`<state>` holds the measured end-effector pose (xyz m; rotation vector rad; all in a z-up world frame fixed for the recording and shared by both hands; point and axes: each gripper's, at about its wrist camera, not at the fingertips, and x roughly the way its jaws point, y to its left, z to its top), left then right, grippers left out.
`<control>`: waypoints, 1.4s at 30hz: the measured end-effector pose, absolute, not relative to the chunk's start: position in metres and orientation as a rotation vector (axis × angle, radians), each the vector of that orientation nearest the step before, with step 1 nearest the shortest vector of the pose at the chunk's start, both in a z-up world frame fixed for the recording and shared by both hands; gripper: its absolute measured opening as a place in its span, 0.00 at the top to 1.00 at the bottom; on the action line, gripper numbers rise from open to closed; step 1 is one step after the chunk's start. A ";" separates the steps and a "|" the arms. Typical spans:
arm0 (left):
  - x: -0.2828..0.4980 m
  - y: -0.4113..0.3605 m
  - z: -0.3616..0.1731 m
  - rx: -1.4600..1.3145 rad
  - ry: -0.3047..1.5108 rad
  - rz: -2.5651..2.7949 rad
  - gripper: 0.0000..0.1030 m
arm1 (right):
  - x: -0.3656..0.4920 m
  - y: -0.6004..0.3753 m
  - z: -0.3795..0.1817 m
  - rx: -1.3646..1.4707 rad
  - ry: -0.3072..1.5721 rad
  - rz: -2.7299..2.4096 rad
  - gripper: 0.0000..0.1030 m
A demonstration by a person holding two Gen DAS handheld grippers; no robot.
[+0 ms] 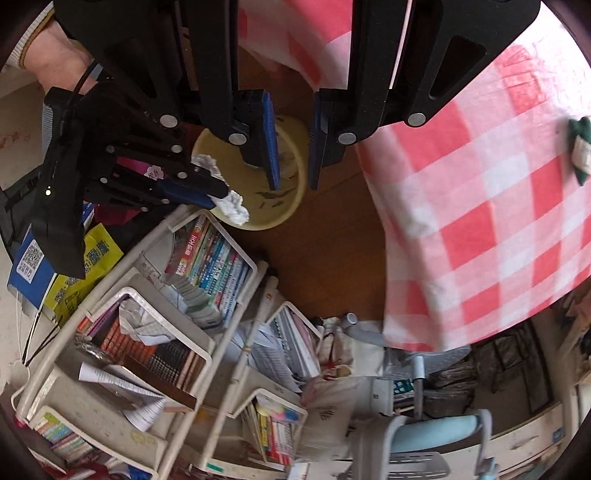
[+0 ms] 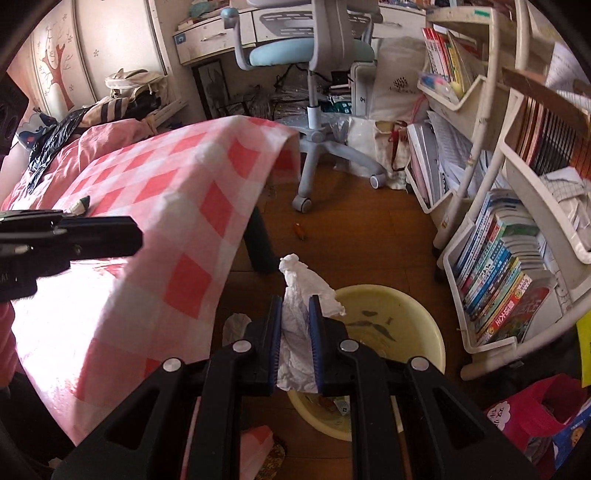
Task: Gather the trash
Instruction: 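Carry the tissue over the yellow wastebasket and open the right gripper, then grasp the green wrapper with the right gripper while the left gripper lifts the orange peel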
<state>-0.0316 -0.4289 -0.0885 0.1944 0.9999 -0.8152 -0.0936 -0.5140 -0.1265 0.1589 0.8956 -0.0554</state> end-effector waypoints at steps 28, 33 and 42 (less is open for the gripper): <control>0.029 -0.056 -0.068 -0.009 0.962 0.023 0.46 | 0.028 -0.298 -0.100 0.131 0.932 0.489 0.42; 0.037 -0.040 -0.091 -0.065 1.077 -0.026 0.38 | 0.075 -0.266 -0.114 0.228 0.975 0.432 0.41; 0.033 -0.044 -0.127 -0.002 1.172 -0.027 0.33 | 0.092 -0.238 -0.119 0.164 0.949 0.367 0.34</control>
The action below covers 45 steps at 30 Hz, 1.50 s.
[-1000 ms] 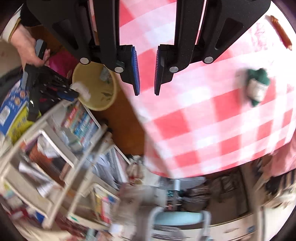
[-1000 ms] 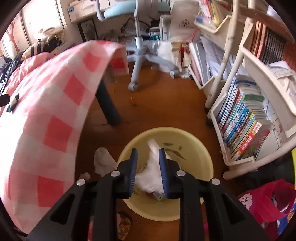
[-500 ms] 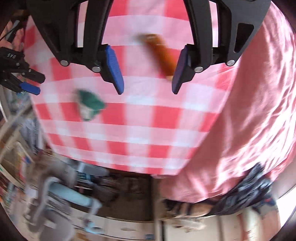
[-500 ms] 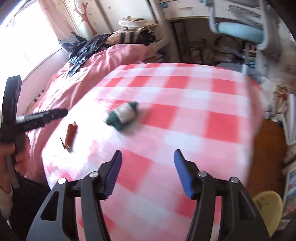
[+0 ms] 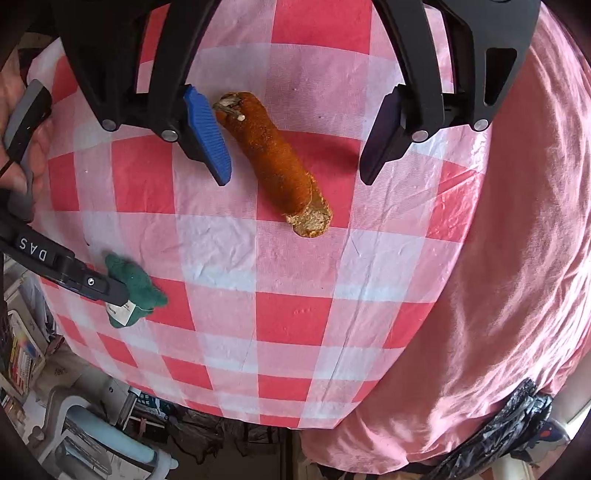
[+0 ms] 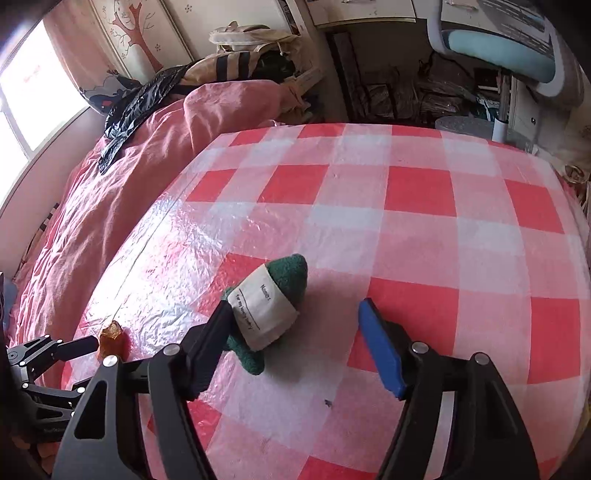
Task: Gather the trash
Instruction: 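Grasp the green wrapper with the right gripper while the left gripper lifts the orange peel, then hold the green wrapper and orange peel raised above the table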
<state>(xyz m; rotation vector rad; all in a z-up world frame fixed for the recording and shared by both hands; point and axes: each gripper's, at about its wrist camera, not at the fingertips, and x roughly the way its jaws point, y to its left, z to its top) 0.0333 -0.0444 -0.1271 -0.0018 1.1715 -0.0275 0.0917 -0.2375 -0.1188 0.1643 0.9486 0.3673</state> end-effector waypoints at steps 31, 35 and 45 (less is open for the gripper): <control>-0.019 -0.152 -0.047 0.108 0.866 -0.383 0.84 | -0.052 -0.296 -0.048 -0.036 0.773 0.303 0.73; -0.027 -0.158 -0.049 0.134 0.859 -0.386 0.84 | -0.058 -0.303 -0.051 -0.050 0.773 0.290 0.73; -0.028 -0.176 -0.052 0.151 0.856 -0.396 0.84 | -0.069 -0.326 -0.056 -0.053 0.772 0.256 0.72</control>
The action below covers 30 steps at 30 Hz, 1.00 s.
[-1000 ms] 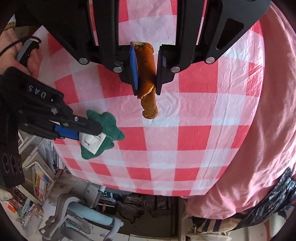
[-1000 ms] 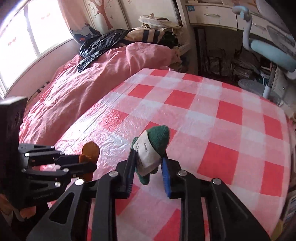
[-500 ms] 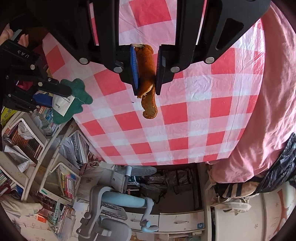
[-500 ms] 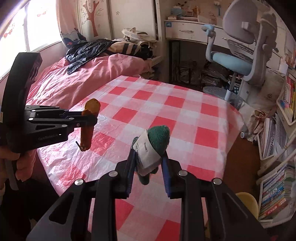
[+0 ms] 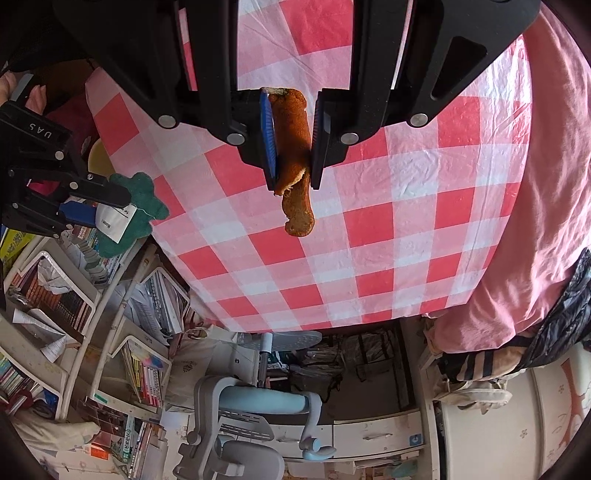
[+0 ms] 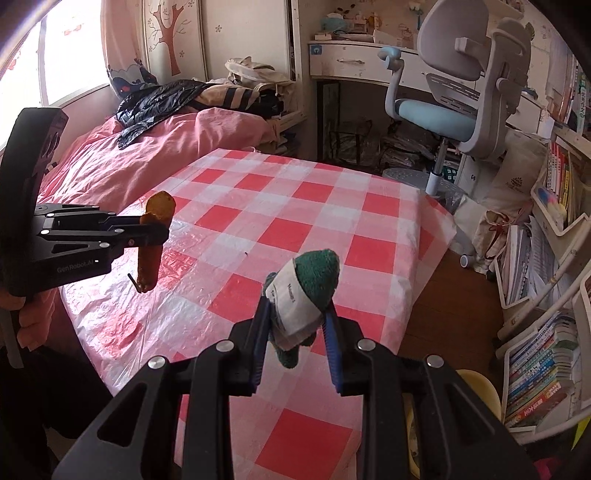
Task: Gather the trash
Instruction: 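Hold the green wrapper and orange peel raised above the table, then carry wrapper and peel over the yellow wastebasket and open both grippers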
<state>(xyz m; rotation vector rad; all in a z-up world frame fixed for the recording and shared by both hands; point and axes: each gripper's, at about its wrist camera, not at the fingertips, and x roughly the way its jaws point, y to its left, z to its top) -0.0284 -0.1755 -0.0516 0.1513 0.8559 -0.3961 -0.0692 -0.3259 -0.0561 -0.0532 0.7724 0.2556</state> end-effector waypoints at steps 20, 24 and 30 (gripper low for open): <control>-0.042 -0.393 -0.079 0.132 0.928 -0.738 0.84 | -0.099 -0.476 -0.091 0.025 0.847 -0.080 0.69; -0.042 -0.447 -0.100 0.101 0.980 -0.840 0.82 | -0.095 -0.502 -0.127 0.023 0.973 -0.128 0.55; -0.043 -0.472 -0.111 0.059 0.976 -0.854 0.44 | -0.102 -0.529 -0.134 0.037 1.008 -0.261 0.51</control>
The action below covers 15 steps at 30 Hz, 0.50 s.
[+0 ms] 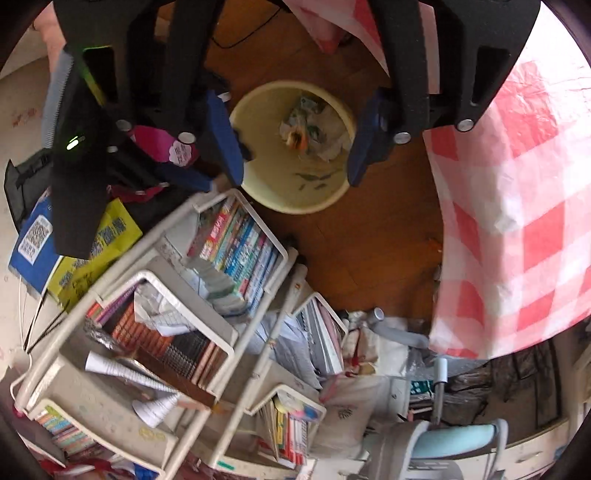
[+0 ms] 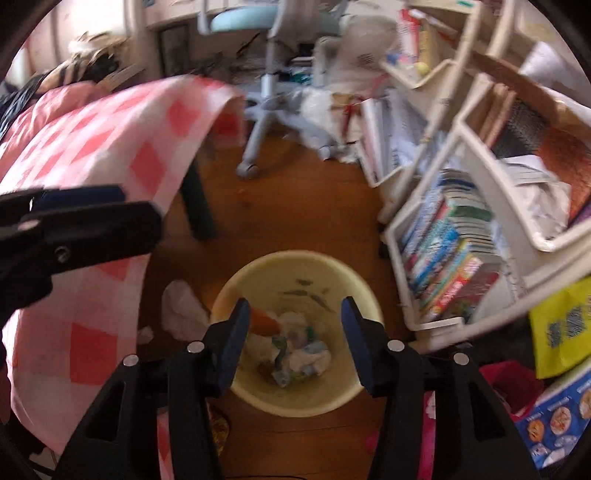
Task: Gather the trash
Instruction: 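Carry wrapper and peel over the yellow wastebasket and open both grippers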
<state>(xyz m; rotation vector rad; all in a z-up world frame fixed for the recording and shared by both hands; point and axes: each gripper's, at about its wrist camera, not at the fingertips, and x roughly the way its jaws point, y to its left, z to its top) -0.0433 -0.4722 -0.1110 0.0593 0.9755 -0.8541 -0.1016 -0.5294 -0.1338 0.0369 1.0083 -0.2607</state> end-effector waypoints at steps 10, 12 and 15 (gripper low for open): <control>-0.051 -0.334 -0.036 0.074 0.725 -0.468 0.07 | -0.147 -0.460 -0.037 0.119 0.517 -0.167 0.15; -0.055 -0.299 -0.027 0.074 0.711 -0.392 0.07 | -0.150 -0.431 -0.032 0.093 0.489 -0.112 0.11; -0.058 -0.250 -0.014 0.040 0.705 -0.301 0.07 | -0.142 -0.394 -0.023 0.061 0.507 -0.044 0.10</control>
